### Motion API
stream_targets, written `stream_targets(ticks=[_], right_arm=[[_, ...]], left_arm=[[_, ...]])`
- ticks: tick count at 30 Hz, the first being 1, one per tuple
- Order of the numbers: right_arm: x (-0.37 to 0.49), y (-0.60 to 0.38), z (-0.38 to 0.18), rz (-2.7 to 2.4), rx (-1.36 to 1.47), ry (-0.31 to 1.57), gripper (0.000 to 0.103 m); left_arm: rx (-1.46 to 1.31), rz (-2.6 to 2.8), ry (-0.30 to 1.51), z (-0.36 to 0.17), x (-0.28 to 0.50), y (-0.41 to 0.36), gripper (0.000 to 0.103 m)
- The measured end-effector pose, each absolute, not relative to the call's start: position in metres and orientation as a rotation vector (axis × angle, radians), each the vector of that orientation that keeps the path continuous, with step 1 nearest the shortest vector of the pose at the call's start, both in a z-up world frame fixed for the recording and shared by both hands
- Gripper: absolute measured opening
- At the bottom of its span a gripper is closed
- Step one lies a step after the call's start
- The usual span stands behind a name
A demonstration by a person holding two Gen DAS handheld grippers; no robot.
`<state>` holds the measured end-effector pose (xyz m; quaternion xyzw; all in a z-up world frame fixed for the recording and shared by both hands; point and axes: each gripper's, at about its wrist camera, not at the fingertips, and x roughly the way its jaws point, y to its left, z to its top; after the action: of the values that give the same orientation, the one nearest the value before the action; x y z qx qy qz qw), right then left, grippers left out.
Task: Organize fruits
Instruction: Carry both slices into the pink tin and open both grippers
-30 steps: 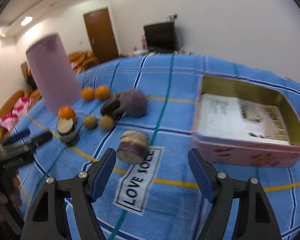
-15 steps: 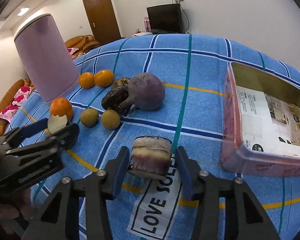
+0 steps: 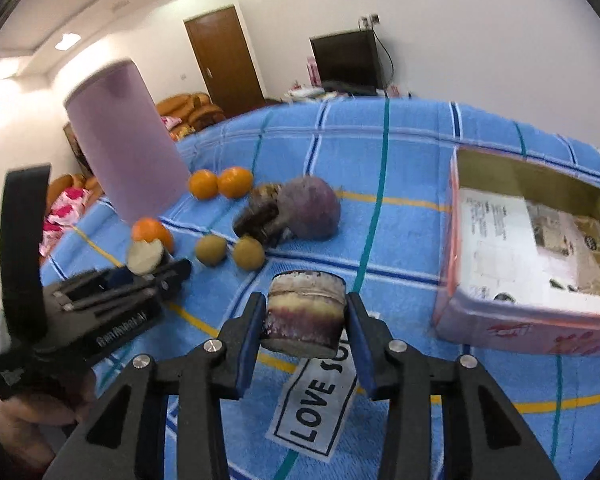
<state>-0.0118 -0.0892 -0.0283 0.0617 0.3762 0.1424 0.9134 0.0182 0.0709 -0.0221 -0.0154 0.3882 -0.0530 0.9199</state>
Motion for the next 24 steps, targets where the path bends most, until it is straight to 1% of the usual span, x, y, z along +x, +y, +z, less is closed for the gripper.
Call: stream_targets(ticks=[7, 11, 15, 24], right_arm=[[-0.035, -0.115, 0.009, 0.277, 0.096, 0.601, 0.042], [-0.044, -0.140, 0.017, 0.227, 0.079, 0.544, 0.042], [-0.047, -0.178, 0.021, 0.132, 0.076, 0.521, 0.042], [-0.029, -0.250, 0.015, -0.027, 0.114, 0.557, 0.042]], left_arm=[[-0.019, -0.171, 0.658, 0.021, 0.004, 0.031, 0.041], [-0.006, -0.207, 0.643, 0.028, 0.006, 0.006, 0.041], [0.019, -0.253, 0.625, 0.032, 0.009, -0.029, 0.041], [0.061, -0.353, 0.609, 0.030, 0.013, -0.105, 0.041]])
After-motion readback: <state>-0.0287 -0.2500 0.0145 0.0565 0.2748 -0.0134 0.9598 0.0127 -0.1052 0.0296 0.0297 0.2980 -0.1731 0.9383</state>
